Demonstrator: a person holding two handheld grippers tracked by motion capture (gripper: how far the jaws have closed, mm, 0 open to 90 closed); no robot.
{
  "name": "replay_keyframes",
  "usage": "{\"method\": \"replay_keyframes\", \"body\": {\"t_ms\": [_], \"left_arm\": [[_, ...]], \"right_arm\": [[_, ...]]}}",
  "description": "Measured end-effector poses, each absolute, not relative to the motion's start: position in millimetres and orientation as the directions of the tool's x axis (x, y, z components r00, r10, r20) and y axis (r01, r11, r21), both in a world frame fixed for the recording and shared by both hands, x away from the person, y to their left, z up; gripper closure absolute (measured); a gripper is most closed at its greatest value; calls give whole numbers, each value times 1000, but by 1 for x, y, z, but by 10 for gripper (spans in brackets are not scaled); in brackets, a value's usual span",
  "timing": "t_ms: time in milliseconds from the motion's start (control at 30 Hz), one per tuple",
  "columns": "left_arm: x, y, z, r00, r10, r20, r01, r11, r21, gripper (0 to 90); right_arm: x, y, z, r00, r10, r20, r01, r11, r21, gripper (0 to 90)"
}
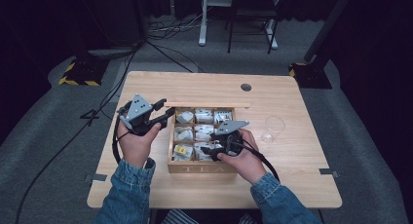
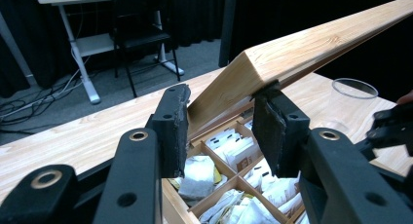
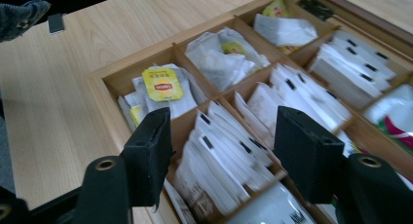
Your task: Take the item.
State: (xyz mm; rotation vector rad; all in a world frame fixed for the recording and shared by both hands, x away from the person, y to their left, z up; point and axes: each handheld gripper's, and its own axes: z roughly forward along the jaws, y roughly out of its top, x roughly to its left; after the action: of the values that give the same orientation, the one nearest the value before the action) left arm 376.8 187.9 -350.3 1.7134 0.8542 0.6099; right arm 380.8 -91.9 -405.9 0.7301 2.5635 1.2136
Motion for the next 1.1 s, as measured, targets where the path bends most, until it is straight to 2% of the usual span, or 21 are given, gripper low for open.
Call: {"method": "replay_keyframes", "body": {"t_ms": [467, 800, 1000, 1100], "left_arm": [[376, 188, -351, 614, 789, -17, 242, -168, 956, 574], [376, 189, -351, 618, 786, -24, 249, -167, 954, 572], [376, 189, -351, 617, 786, -25, 249, -165, 954, 571], [376, 189, -351, 618, 786, -25, 249, -165, 954, 571]], "right_arm": [[380, -42, -420, -899, 437, 33, 309, 579, 755, 447], [383, -20, -431, -917, 397, 37, 292, 606, 740, 440], [385, -15, -435, -920, 392, -17, 263, 647, 716, 474], [385, -13, -437, -923, 383, -45, 244, 670, 701, 537]]}}
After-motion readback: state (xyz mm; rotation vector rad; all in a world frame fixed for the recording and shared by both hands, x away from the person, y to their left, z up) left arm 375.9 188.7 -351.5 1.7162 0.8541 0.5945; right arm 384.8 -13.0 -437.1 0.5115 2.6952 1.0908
